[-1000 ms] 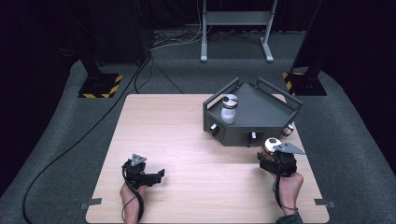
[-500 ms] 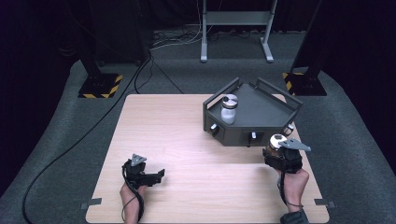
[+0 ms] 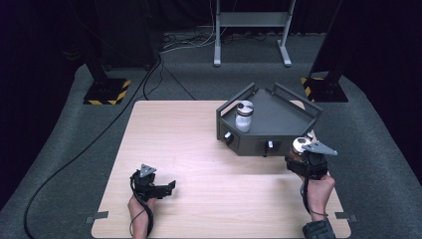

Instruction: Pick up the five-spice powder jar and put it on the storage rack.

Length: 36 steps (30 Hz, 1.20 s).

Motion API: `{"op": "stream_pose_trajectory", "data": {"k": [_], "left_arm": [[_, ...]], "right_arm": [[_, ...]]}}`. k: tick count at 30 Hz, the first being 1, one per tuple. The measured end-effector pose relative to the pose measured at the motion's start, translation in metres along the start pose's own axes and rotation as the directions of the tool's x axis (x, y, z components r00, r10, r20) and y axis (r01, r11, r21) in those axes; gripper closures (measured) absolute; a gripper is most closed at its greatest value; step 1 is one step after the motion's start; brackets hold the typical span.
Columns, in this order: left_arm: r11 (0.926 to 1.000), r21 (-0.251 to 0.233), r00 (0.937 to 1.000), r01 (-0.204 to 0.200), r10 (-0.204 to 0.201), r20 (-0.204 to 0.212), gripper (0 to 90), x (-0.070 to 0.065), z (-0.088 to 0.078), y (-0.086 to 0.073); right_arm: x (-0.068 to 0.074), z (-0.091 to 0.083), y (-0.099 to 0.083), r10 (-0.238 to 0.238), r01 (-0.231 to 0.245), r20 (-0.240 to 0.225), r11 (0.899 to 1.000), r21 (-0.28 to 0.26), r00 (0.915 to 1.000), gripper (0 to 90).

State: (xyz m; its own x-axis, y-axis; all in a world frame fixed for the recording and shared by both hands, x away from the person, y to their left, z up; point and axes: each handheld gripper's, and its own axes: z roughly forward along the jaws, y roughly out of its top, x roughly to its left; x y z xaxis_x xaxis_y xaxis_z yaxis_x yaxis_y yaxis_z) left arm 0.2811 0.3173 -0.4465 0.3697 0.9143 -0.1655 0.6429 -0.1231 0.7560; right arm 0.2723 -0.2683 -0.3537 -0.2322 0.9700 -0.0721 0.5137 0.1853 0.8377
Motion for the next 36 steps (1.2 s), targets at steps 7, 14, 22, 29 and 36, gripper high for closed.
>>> {"op": "stream_pose_trajectory", "data": {"k": [7,14,22,29,36], "left_arm": [[1.0000,0.000,1.0000,0.000,0.000,0.000,0.3,0.000,0.000,0.000],[1.0000,0.000,1.0000,0.000,0.000,0.000,0.3,0.000,0.000,0.000],[1.0000,0.000,1.0000,-0.001,0.001,0.000,0.3,0.000,0.000,0.000],[1.0000,0.000,1.0000,-0.001,0.001,0.000,0.3,0.000,0.000,0.000],[1.0000,0.000,1.0000,0.000,0.000,0.001,0.3,0.000,0.000,0.000]], "right_arm": [[-0.003,-0.003,0.009,-0.005,0.005,0.010,1.000,-0.008,0.9999,30.3],[-0.006,-0.008,0.018,-0.006,0.006,0.015,1.000,-0.015,0.9999,30.3],[-0.010,-0.010,0.027,-0.007,0.008,0.027,1.000,-0.020,0.9996,30.3],[-0.014,-0.009,0.036,-0.005,0.006,0.034,1.000,-0.020,0.9994,30.3],[-0.017,-0.009,0.043,-0.001,0.002,0.039,1.000,-0.023,0.9993,30.3]]}}
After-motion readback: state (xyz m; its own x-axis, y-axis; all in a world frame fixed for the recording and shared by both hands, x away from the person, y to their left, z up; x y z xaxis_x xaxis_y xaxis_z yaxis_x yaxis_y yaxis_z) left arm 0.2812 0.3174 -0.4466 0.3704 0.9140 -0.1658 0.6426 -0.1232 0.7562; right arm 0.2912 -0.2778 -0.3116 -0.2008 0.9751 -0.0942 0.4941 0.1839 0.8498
